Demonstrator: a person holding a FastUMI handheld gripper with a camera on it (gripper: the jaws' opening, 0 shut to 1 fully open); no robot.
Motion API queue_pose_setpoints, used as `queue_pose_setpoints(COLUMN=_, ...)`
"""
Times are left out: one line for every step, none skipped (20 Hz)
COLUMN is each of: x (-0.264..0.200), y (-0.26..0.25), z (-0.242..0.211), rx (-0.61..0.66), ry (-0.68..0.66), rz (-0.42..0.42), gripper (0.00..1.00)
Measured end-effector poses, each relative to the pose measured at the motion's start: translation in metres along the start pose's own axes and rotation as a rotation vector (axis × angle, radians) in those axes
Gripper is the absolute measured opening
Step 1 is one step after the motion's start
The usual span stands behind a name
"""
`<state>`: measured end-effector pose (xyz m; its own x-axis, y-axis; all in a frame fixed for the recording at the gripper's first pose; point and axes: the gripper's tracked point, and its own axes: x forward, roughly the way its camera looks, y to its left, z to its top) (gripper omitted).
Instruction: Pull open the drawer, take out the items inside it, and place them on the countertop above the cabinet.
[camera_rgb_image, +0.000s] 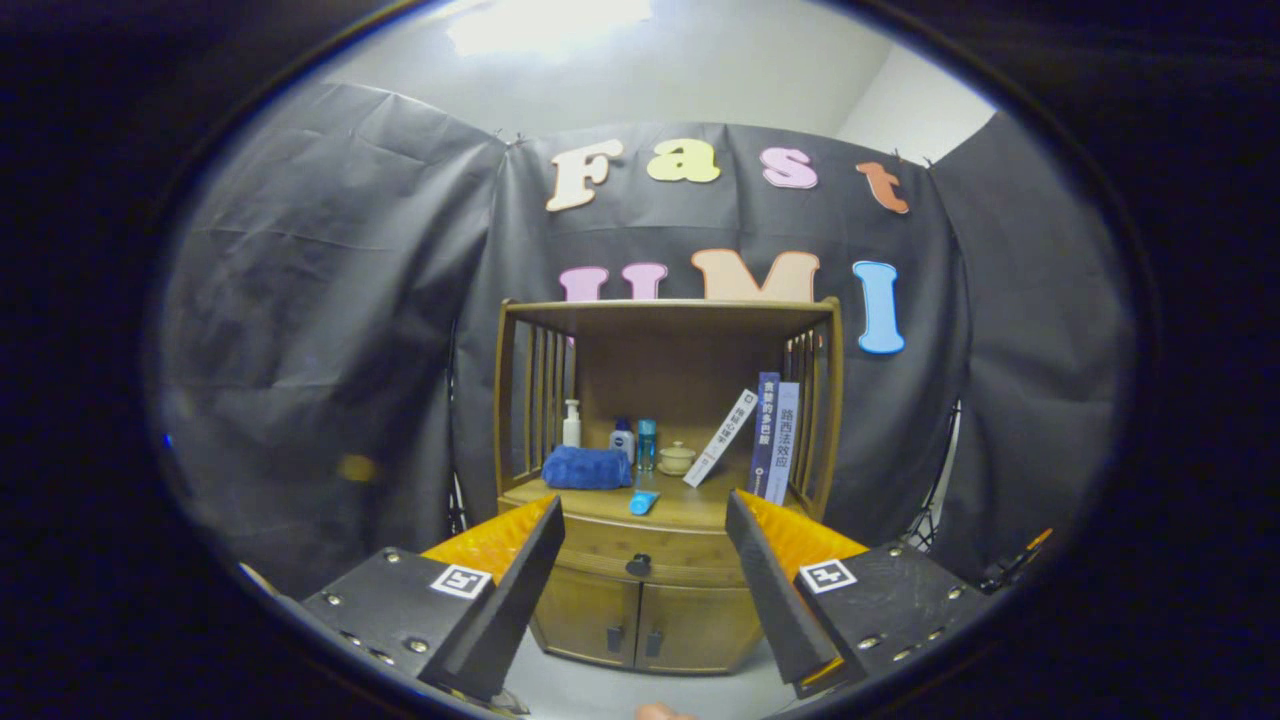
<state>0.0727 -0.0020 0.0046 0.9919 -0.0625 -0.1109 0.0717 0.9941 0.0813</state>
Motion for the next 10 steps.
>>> queue_pose_setpoints(x=-0.008, y=-0.002, z=0.000, rx=-0.005, ry=-0.005, rz=0.008, gripper=0.96)
queue_pose_setpoints(x=-0.015, y=-0.003, z=0.000, rx=-0.009, ry=-0.011, rz=0.017, gripper=0.96)
queue_pose_setpoints(x=-0.022, y=-0.004, z=0.001, rx=-0.009, ry=-0.020, rz=0.023, gripper=0.96)
queue_pose_setpoints(x=-0.028, y=-0.006, z=0.001, rx=-0.009, ry=-0.026, rz=0.024, gripper=0.96)
queue_pose_setpoints(x=-0.032, y=-0.009, z=0.002, rx=-0.009, ry=-0.030, rz=0.024, gripper=0.96)
queue_pose_setpoints(x=-0.035, y=-0.011, z=0.003, rx=-0.008, ry=-0.034, rz=0.024, gripper=0.96)
queue_pose_setpoints(x=-0.037, y=-0.013, z=0.005, rx=-0.007, ry=-0.040, rz=0.023, gripper=0.96)
queue_pose_setpoints(x=-0.040, y=-0.015, z=0.007, rx=-0.008, ry=-0.046, rz=0.021, gripper=0.96)
queue_pose_setpoints(x=-0.042, y=-0.017, z=0.010, rx=-0.008, ry=-0.051, rz=0.016, gripper=0.96)
queue_pose_setpoints(x=-0.042, y=-0.021, z=0.009, rx=-0.007, ry=-0.051, rz=0.013, gripper=0.96)
